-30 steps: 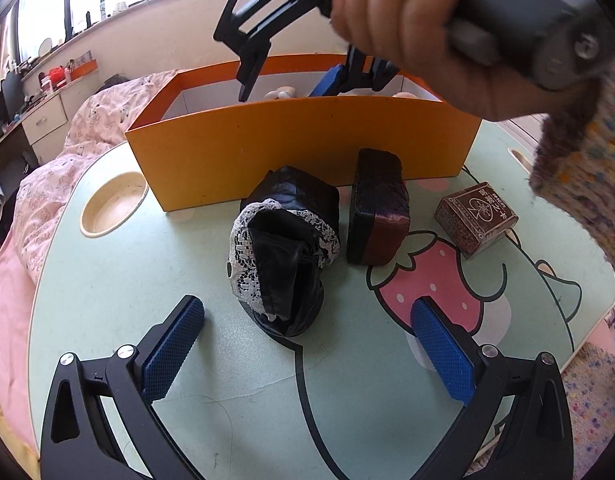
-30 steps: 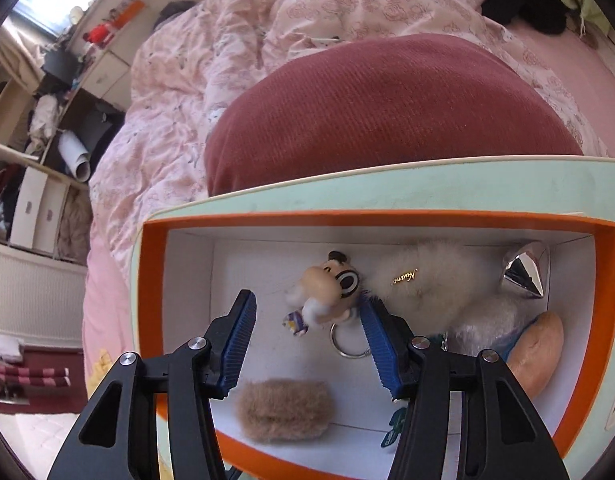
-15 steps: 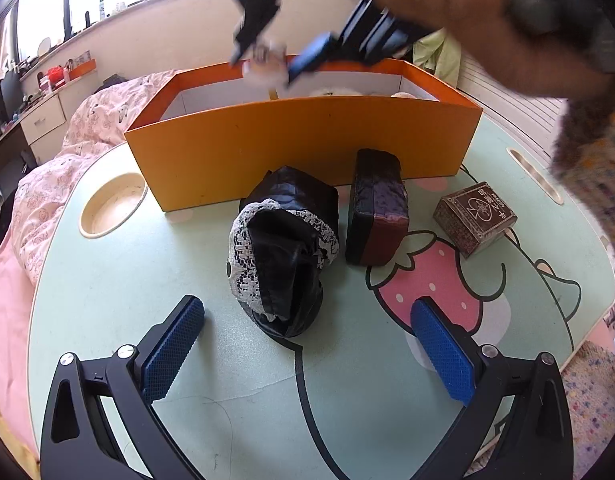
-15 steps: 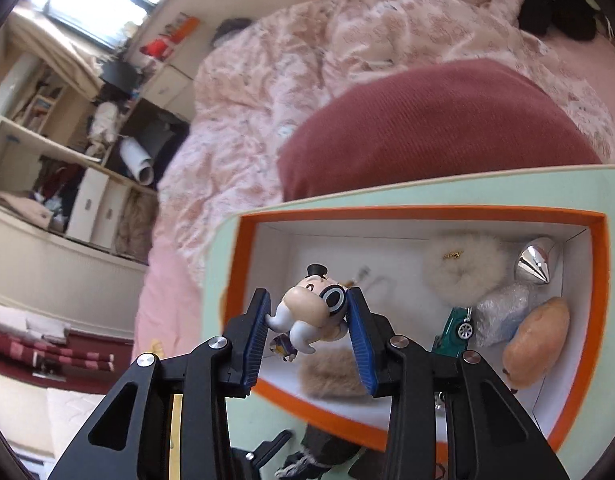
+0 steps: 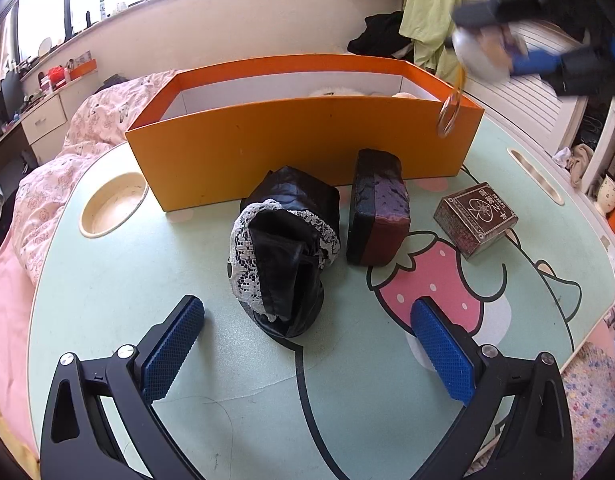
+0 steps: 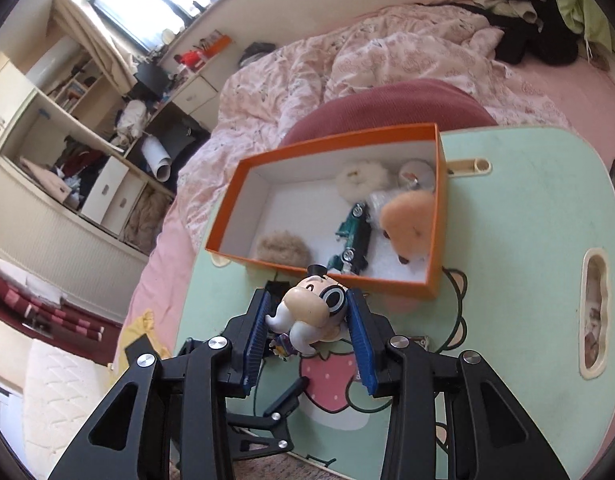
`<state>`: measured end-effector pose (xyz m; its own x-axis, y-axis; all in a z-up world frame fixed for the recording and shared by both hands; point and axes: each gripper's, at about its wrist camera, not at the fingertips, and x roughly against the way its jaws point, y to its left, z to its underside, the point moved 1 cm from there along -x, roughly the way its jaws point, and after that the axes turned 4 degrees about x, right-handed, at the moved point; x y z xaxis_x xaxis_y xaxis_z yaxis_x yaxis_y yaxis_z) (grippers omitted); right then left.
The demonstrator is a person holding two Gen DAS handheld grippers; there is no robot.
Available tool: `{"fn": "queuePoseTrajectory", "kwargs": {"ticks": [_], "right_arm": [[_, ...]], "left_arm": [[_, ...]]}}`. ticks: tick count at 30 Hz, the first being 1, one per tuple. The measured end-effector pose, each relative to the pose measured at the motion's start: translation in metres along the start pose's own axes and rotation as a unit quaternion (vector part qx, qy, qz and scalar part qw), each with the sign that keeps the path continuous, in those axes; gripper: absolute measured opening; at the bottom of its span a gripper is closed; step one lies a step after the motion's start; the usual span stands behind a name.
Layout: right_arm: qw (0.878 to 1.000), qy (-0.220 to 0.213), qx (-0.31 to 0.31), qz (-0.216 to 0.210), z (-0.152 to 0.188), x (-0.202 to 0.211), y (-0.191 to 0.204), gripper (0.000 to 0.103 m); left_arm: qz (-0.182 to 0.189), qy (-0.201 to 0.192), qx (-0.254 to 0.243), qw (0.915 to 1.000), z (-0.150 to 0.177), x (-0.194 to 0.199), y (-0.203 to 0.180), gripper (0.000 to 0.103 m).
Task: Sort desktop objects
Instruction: 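Carry the figurine keychain out and set it on the desk, open right tool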
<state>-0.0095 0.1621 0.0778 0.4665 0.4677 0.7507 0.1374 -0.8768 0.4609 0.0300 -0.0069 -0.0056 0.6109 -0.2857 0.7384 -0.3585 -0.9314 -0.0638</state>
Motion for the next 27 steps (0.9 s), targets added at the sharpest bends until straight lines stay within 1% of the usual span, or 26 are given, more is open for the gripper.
{"fn": "queuePoseTrajectory", "kwargs": {"ticks": [3, 6, 9, 10, 12, 13, 14, 18, 20, 22, 24, 27], "right_arm": [[1.0, 0.003, 0.001, 0.007, 0.007, -0.014, -0.007, 0.037], [0.999, 0.008, 0.011, 0.031, 0.013, -0.03, -0.009, 0.038], [0.998, -0.013, 0.028, 0.057, 0.02, -0.034, -0.008, 0.038], [0.997, -0.025, 0.035, 0.065, 0.022, -0.032, -0.008, 0.04], [0.995, -0.05, 0.047, 0.077, 0.028, -0.024, -0.006, 0.05], [0.993, -0.065, 0.054, 0.083, 0.032, -0.018, -0.004, 0.057], [0.991, -0.079, 0.06, 0.09, 0.035, -0.012, -0.003, 0.058], [0.979, -0.114, 0.101, 0.137, 0.061, 0.005, 0.001, 0.059], [0.972, -0.124, 0.123, 0.16, 0.08, 0.011, -0.001, 0.061], [0.965, -0.126, 0.146, 0.179, 0.1, 0.014, -0.005, 0.064], [0.96, -0.116, 0.165, 0.196, 0.118, 0.012, -0.008, 0.065], [0.954, -0.099, 0.191, 0.208, 0.14, 0.007, -0.013, 0.066]], "left_arm": [[0.0, 0.0, 0.0, 1.0, 0.0, 0.0, 0.0, 0.103], [0.0, 0.0, -0.001, 1.0, 0.0, 0.0, 0.0, 0.103], [0.001, 0.0, -0.001, 1.0, 0.0, 0.0, 0.0, 0.103], [0.001, 0.0, -0.001, 1.0, 0.0, 0.0, 0.0, 0.103], [0.001, 0.0, -0.001, 1.0, -0.001, 0.001, 0.001, 0.103], [0.001, 0.0, -0.001, 1.0, -0.001, 0.001, 0.002, 0.103], [0.001, 0.0, -0.001, 1.0, -0.001, 0.001, 0.002, 0.103], [0.002, 0.0, -0.002, 1.0, -0.001, 0.001, 0.002, 0.103], [0.002, 0.0, -0.002, 1.0, -0.001, 0.001, 0.002, 0.103], [0.002, 0.0, -0.002, 1.0, -0.001, 0.001, 0.002, 0.103], [0.002, 0.0, -0.002, 1.0, -0.002, 0.001, 0.002, 0.103], [0.002, 0.0, -0.002, 1.0, -0.002, 0.001, 0.002, 0.103]]}}
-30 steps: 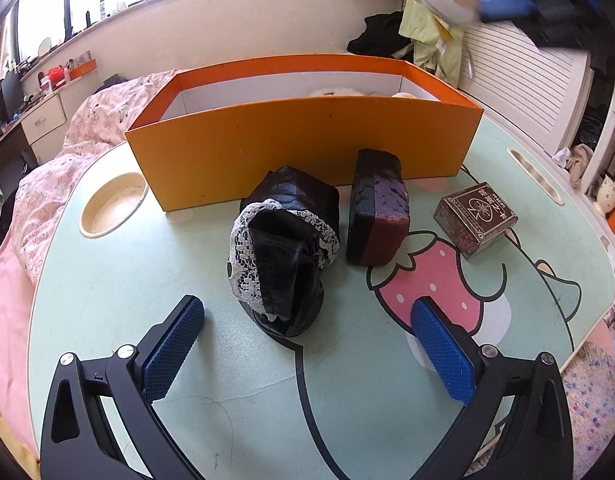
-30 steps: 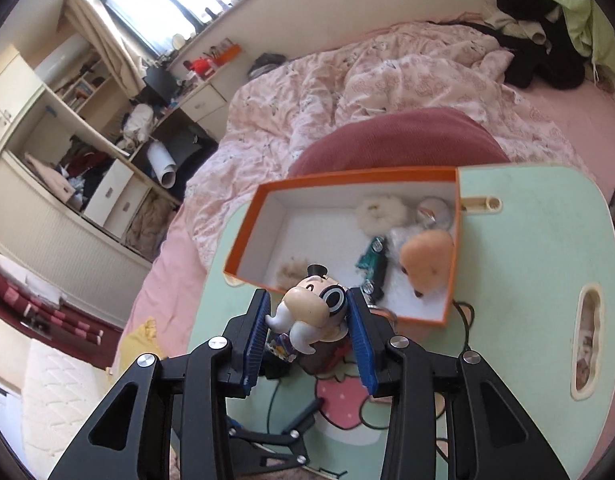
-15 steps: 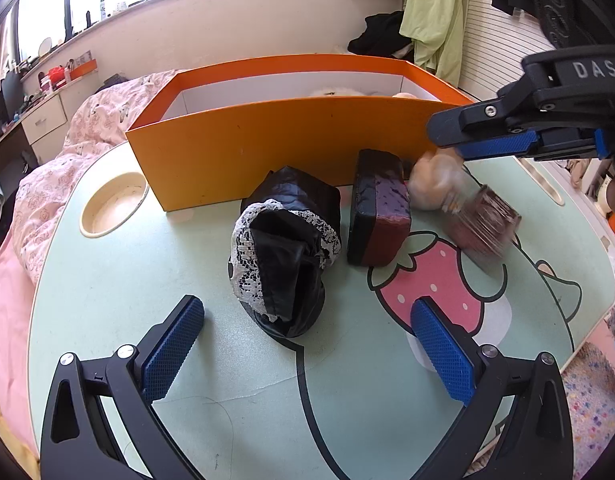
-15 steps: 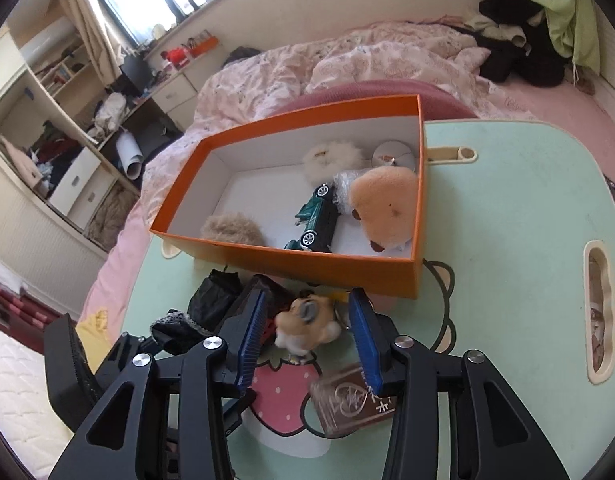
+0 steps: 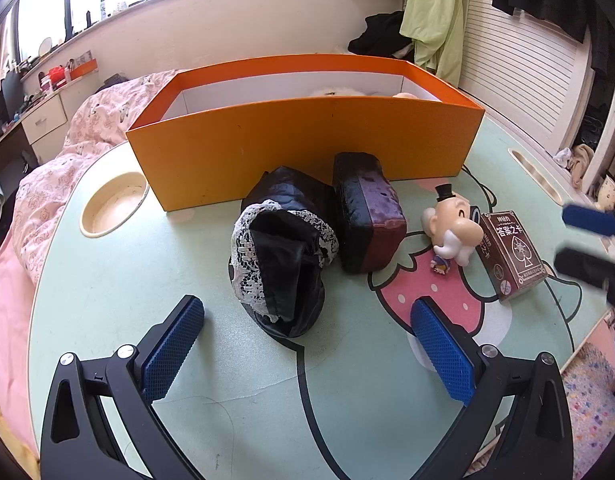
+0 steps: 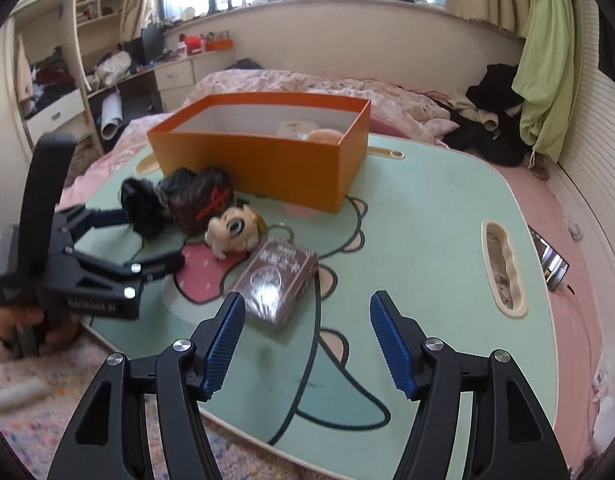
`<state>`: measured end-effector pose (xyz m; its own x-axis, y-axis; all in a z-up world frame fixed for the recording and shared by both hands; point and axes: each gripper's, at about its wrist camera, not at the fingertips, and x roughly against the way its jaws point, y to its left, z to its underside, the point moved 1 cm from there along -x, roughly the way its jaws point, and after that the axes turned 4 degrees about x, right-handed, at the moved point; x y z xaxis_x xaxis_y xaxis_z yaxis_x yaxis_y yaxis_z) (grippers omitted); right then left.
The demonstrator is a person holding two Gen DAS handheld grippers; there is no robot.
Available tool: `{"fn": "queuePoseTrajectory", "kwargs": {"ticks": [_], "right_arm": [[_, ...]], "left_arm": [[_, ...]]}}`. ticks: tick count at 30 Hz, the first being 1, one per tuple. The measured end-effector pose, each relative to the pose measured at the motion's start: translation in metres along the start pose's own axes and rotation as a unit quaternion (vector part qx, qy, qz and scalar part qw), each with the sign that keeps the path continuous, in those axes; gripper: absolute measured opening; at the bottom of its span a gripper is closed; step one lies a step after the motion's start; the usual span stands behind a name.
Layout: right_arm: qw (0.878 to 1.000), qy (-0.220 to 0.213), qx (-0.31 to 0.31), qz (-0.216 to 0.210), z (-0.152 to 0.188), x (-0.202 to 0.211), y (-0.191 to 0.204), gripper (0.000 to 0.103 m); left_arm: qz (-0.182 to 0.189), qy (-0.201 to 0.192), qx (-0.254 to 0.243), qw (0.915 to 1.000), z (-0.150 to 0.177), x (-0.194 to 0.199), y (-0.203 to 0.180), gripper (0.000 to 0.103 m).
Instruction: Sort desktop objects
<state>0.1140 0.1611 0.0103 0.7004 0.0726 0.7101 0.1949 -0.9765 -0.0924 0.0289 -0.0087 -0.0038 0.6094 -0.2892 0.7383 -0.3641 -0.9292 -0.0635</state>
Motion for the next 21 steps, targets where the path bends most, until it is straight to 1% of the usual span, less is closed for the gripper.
{"fn": "queuePoseTrajectory", "kwargs": {"ticks": [2, 4, 6, 7, 8, 12, 21], "right_arm": [[1.0, 0.011, 0.017, 0.013, 0.01, -0.008, 0.004, 0.072], [0.999, 0.029, 0.026, 0.023, 0.015, -0.019, 0.005, 0.074], [0.999, 0.03, 0.016, 0.011, 0.014, -0.024, -0.001, 0.084], [0.999, 0.034, 0.008, 0.01, 0.013, -0.027, -0.005, 0.096], [0.999, 0.036, 0.003, 0.016, 0.013, -0.031, -0.009, 0.103], [0.999, 0.027, -0.001, 0.017, 0.015, -0.034, -0.015, 0.103], [1.0, 0.026, -0.002, 0.018, 0.015, -0.033, -0.014, 0.103]], "left_arm": [[0.0, 0.0, 0.0, 1.0, 0.0, 0.0, 0.0, 0.103], [0.0, 0.0, -0.001, 1.0, 0.0, 0.0, 0.001, 0.103], [0.001, 0.0, -0.001, 1.0, 0.0, 0.001, 0.001, 0.103], [0.001, 0.0, -0.001, 1.0, 0.0, 0.002, 0.002, 0.103], [0.001, -0.001, -0.001, 1.0, 0.001, 0.002, 0.002, 0.103], [0.0, -0.001, -0.003, 1.0, 0.001, 0.003, 0.004, 0.103], [0.0, -0.001, -0.004, 1.0, 0.001, 0.003, 0.004, 0.103]]}}
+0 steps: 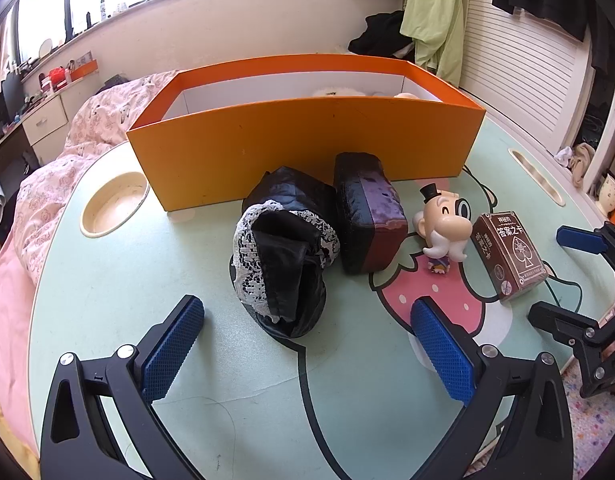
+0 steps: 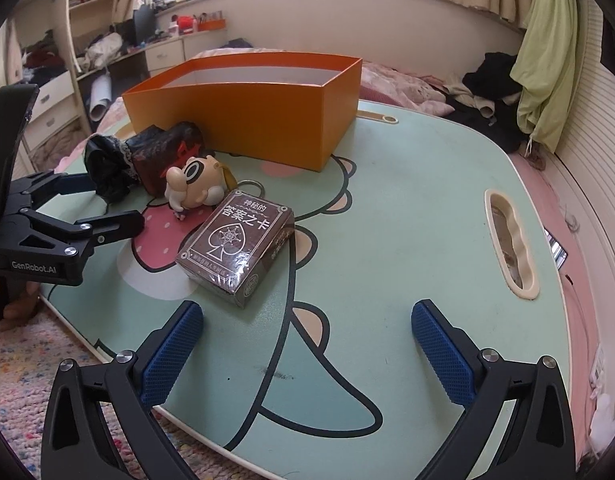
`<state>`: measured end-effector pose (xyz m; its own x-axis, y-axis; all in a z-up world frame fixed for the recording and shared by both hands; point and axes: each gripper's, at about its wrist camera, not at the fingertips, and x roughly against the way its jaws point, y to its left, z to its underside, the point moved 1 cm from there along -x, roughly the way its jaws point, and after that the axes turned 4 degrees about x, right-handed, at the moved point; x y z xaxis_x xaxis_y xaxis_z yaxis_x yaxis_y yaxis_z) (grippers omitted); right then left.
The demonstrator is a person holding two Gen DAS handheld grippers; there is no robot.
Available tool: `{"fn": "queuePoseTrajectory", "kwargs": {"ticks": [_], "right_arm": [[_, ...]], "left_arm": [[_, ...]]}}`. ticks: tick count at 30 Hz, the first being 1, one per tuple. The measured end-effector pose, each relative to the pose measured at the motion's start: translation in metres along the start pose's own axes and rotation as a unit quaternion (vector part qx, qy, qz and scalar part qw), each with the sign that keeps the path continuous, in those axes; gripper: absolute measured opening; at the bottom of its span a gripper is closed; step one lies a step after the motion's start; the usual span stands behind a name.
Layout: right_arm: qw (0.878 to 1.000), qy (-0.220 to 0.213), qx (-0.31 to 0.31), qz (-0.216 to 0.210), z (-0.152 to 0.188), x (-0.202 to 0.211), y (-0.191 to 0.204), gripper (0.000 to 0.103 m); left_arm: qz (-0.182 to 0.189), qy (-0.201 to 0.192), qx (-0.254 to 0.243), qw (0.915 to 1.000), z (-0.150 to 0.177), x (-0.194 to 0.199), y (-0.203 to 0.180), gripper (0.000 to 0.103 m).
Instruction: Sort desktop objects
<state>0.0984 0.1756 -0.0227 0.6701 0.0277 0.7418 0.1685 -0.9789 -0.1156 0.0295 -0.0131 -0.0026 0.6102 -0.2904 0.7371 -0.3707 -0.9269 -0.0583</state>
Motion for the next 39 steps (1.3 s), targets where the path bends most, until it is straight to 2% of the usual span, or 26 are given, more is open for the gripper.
{"fn": "queuePoseTrajectory", "kwargs": {"ticks": [22, 25, 28, 31, 33, 35, 38, 39], "right_arm": [[1.0, 0.0, -0.002, 0.0, 0.0, 0.0, -0.001, 0.103], [1.0, -0.001, -0.003, 0.0, 0.0, 0.0, 0.0, 0.103], [1.0, -0.001, -0.004, -0.001, 0.0, 0.0, 0.0, 0.103], [1.0, -0.001, -0.004, -0.001, 0.0, 0.0, 0.0, 0.103], [1.0, -0.001, -0.005, -0.001, 0.0, 0.0, 0.0, 0.103], [1.0, -0.001, -0.005, -0.001, 0.0, 0.0, 0.0, 0.103], [1.0, -0.001, -0.005, 0.0, 0.0, 0.0, 0.0, 0.103], [1.0, -0.001, -0.005, 0.0, 0.0, 0.0, 0.0, 0.103]], "left_arm": [[0.003, 0.002, -0.006, 1.0, -0.004, -0.002, 0.002, 0.103], [0.004, 0.013, -0.012, 0.9998, -0.008, -0.004, 0.005, 0.103], [0.008, 0.047, -0.011, 0.9988, -0.015, -0.002, 0.009, 0.103], [0.034, 0.035, -0.011, 0.9988, -0.039, 0.016, 0.018, 0.103], [0.037, 0.004, 0.001, 0.9993, -0.067, 0.035, 0.029, 0.103], [0.055, -0.009, 0.01, 0.9984, -0.098, 0.05, 0.038, 0.103], [0.086, 0.046, 0.005, 0.9952, -0.145, 0.04, 0.045, 0.101], [0.091, 0.081, 0.01, 0.9924, -0.158, 0.027, 0.049, 0.094]]}}
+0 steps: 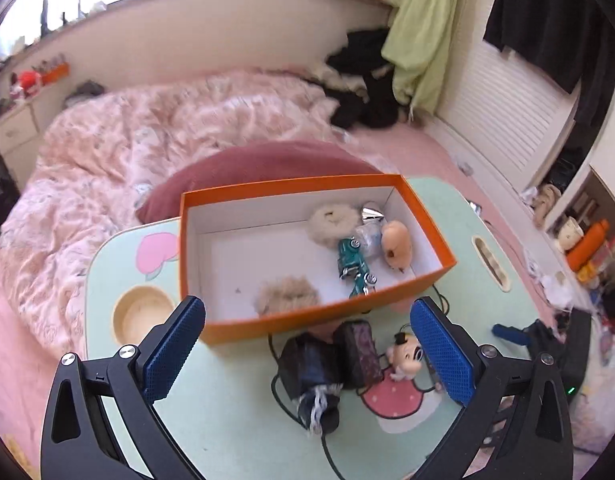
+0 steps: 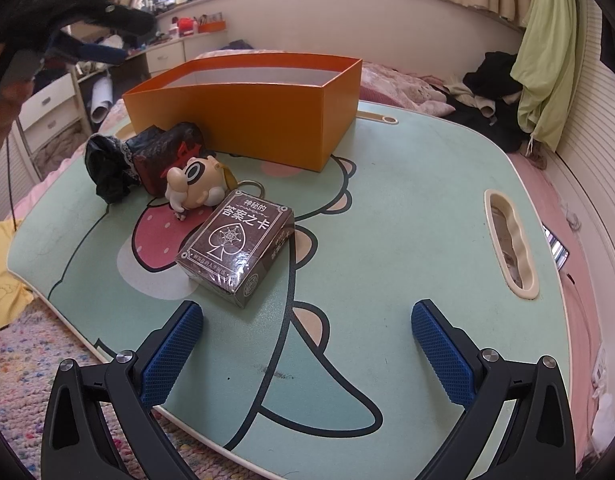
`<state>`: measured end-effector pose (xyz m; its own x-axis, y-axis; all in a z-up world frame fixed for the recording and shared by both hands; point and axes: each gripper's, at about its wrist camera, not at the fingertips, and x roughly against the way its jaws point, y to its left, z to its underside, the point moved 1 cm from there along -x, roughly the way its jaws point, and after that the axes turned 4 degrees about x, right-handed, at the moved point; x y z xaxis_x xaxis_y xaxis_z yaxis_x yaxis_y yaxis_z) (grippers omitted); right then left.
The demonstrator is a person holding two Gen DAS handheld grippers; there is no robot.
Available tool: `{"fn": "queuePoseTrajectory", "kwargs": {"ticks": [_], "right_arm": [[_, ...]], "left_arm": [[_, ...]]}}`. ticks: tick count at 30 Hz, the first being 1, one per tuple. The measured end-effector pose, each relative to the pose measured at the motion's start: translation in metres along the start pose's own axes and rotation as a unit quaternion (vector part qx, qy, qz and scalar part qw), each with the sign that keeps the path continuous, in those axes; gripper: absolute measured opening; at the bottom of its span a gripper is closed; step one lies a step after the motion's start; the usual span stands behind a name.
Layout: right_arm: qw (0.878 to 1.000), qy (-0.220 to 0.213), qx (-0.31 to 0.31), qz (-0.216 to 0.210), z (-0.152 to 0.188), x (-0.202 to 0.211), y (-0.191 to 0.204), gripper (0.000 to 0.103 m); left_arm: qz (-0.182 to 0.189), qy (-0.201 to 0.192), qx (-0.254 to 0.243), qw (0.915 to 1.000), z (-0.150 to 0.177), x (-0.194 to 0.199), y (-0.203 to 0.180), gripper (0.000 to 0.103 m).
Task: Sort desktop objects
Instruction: 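Reach into the box and grasp the beige fuzzy pompom with the left tool, then lift the beige pompom out and set it on the desk, open left tool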
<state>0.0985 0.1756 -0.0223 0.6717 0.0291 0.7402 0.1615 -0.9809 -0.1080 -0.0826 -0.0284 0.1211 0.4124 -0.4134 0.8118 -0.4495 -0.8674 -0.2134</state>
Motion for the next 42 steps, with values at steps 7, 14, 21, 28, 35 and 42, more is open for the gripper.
{"fn": "queuePoseTrajectory", "kwargs": {"ticks": [7, 14, 21, 28, 35, 42], "right_arm": [[1.0, -0.002, 0.0, 0.0, -0.001, 0.001, 0.001, 0.103], [1.0, -0.003, 0.0, 0.0, -0.004, 0.001, 0.001, 0.103], [1.0, -0.003, 0.0, 0.001, -0.005, 0.0, 0.002, 0.103], [1.0, -0.003, -0.001, 0.001, -0.005, 0.0, 0.002, 0.103], [1.0, -0.004, -0.002, 0.002, -0.005, 0.0, 0.002, 0.103], [1.0, -0.004, -0.003, 0.002, -0.005, 0.0, 0.002, 0.103]], "left_arm": [[-0.025, 0.178, 0.071, 0.9812, -0.019, -0.082, 0.022, 0.075], [-0.078, 0.228, 0.047, 0.9695, -0.014, -0.113, 0.016, 0.075], [-0.125, 0.232, -0.009, 0.9645, -0.005, -0.119, 0.006, 0.015], [-0.042, 0.156, 0.024, 0.9866, -0.027, -0.061, 0.005, 0.015], [0.045, 0.102, 0.037, 0.9931, -0.02, -0.008, -0.032, 0.015], [0.084, 0.12, -0.001, 0.9893, 0.019, -0.034, -0.07, 0.02]]}}
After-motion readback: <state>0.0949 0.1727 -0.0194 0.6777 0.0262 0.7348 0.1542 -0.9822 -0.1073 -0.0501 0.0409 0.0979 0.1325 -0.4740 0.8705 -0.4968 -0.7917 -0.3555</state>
